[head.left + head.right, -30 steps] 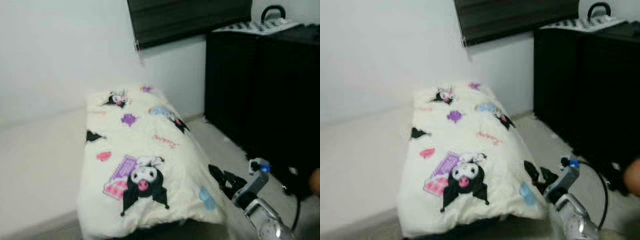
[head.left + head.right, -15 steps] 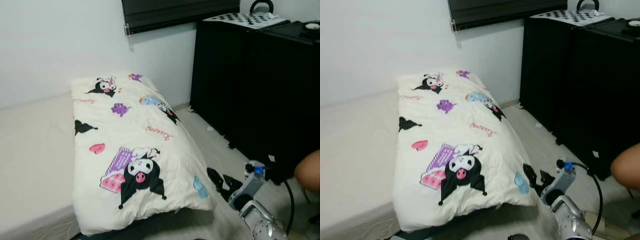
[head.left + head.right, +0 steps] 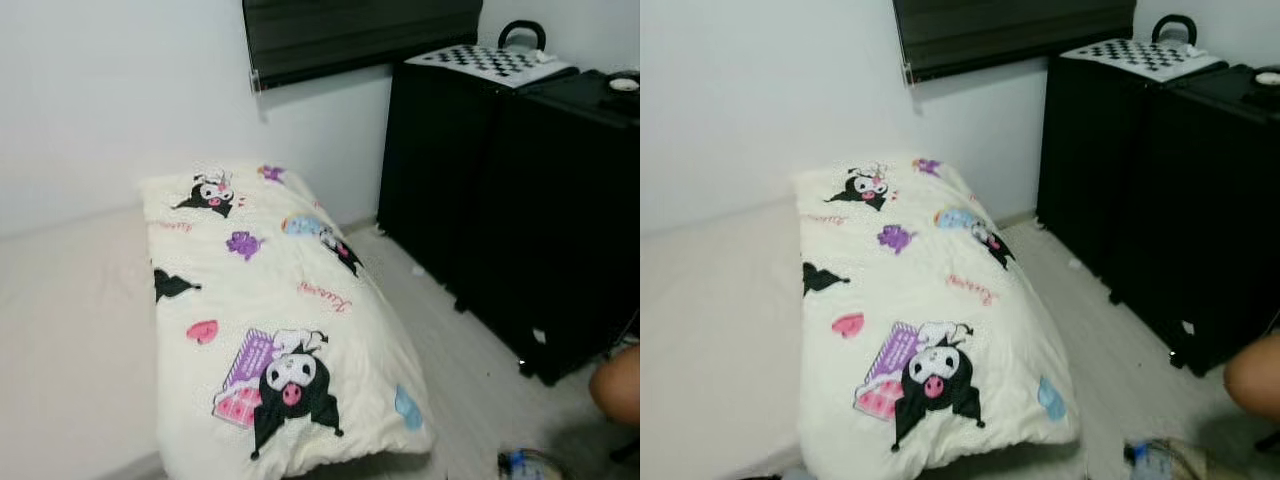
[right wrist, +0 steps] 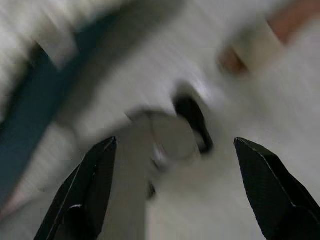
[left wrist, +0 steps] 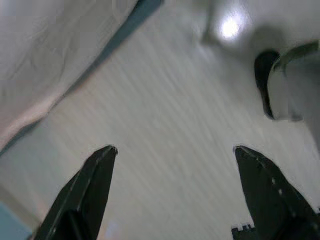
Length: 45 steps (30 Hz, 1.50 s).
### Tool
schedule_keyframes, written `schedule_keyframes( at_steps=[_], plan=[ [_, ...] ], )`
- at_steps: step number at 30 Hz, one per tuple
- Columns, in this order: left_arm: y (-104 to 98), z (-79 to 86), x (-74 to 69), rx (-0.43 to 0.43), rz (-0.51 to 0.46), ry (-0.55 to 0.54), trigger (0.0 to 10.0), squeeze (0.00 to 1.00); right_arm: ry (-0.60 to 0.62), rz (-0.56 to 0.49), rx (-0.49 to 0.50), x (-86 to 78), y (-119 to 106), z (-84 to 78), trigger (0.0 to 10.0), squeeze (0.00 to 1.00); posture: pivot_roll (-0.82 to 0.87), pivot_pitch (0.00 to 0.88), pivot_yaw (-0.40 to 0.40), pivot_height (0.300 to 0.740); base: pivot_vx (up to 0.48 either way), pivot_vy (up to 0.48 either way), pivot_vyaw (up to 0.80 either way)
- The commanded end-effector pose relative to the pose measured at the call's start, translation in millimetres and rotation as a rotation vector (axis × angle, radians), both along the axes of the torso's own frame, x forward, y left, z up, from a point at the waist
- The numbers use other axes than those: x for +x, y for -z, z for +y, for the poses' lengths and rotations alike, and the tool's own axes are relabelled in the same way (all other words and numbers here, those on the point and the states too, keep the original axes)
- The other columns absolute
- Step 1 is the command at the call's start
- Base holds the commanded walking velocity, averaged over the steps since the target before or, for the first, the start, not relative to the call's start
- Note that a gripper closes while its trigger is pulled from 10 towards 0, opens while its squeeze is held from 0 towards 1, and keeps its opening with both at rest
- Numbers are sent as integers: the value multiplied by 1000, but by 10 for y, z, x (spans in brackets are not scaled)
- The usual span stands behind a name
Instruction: Clean up the room
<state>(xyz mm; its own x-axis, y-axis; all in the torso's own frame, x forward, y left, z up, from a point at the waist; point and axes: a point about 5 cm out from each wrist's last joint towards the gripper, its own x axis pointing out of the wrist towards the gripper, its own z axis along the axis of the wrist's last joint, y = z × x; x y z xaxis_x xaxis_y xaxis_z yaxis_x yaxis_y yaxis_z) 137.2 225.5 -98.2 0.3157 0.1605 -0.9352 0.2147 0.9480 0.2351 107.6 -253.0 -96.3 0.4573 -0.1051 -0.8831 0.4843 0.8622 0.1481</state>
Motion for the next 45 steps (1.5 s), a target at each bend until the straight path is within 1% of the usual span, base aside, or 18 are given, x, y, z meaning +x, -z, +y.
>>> schedule_keyframes(
  at_steps=[1, 2, 3, 4, 5, 10, 13, 16, 17, 19, 20, 26, 31, 35, 37, 38, 40, 45],
  plan=[
    [-5, 53, -20, 14, 14, 16, 10000, 0, -8, 56, -2, -141, 59, 57, 10000, 0, -57, 0, 33, 734, 0, 0, 0],
    [-5, 53, -20, 14, 14, 16, 10000, 0, -8, 56, -2, -141, 59, 57, 10000, 0, -57, 0, 33, 734, 0, 0, 0],
    [-3, 32, -14, 11, 14, 26, 10000, 0, 3, 79, -5, -237, 85, 62, 10000, 0, -57, 0, 33, 739, 0, 0, 0],
    [4, 3, -13, 7, 15, 33, 10000, 0, 14, 85, -8, -282, 95, 61, 10000, 0, -57, 0, 33, 740, 0, 0, 0],
    [4, 3, -13, 7, 15, 33, 10000, 0, 14, 85, -8, -282, 95, 61, 10000, 0, -57, 0, 33, 740, 0, 0, 0],
    [25, -88, -20, 0, 19, 48, 10000, 0, -26, 98, -88, -310, 78, -29, 10000, 0, -74, 0, 32, 740, 0, 0, 0],
    [30, -134, -7, -13, 13, 46, 10000, 0, -34, 98, -113, -302, 59, -92, 10000, 0, -72, 0, 27, 740, 0, 0, 0],
    [39, -192, -3, -25, 12, 44, 10000, 0, -77, 84, -126, -254, 41, -111, 10000, 0, -71, 0, 24, 740, 0, 0, 719],
    [47, -227, -10, -33, 13, 29, 10000, 0, -99, 81, -130, -229, 36, -107, 10000, 0, -70, 0, 25, 740, -311, -322, 719],
    [47, -227, -10, -33, 13, 29, 10000, 0, -99, 81, -130, -229, 36, -107, 10000, 0, -70, 0, 25, 740, -311, -322, 719],
    [60, -272, -28, -40, 18, 4, 10000, 0, -122, 78, -134, -201, 36, -92, 10000, 0, -70, 0, 26, 740, -480, 0, 719],
    [69, -315, -37, -39, 18, 1, 10000, 0, -150, 83, -133, -207, 48, -55, 10000, 0, -65, 0, 26, 740, -388, 0, 719],
    [59, -286, -18, -34, 16, 11, 10000, 0, -151, 80, -133, -225, 47, -69, 10000, 0, -62, 0, 28, 740, 0, 0, 719],
    [38, -214, 10, -26, 13, 25, 10000, 0, -154, 81, -135, -236, 40, -98, 10000, 0, -62, 0, 28, 740, 0, 0, 719],
    [21, -128, 14, -12, 21, 30, 10000, 0, -155, 82, -137, -245, 31, -131, 10000, 0, -54, 0, 32, 740, 0, 0, 719],
    [21, -128, 14, -12, 21, 30, 10000, 0, -155, 82, -137, -245, 31, -131, 10000, 0, -54, 0, 32, 740, 0, 0, 719],
    [10, -54, 3, 0, 28, 30, 10000, 0, -159, 82, -139, -253, 23, -157, 10000, 0, -52, 0, 34, 740, -476, 0, 719],
    [-7, 13, 12, 8, 17, 34, 10000, 0, -159, 86, -143, -287, 21, -183, 10000, 0, -49, 0, 39, 740, -190, 0, 719]
  ],
)
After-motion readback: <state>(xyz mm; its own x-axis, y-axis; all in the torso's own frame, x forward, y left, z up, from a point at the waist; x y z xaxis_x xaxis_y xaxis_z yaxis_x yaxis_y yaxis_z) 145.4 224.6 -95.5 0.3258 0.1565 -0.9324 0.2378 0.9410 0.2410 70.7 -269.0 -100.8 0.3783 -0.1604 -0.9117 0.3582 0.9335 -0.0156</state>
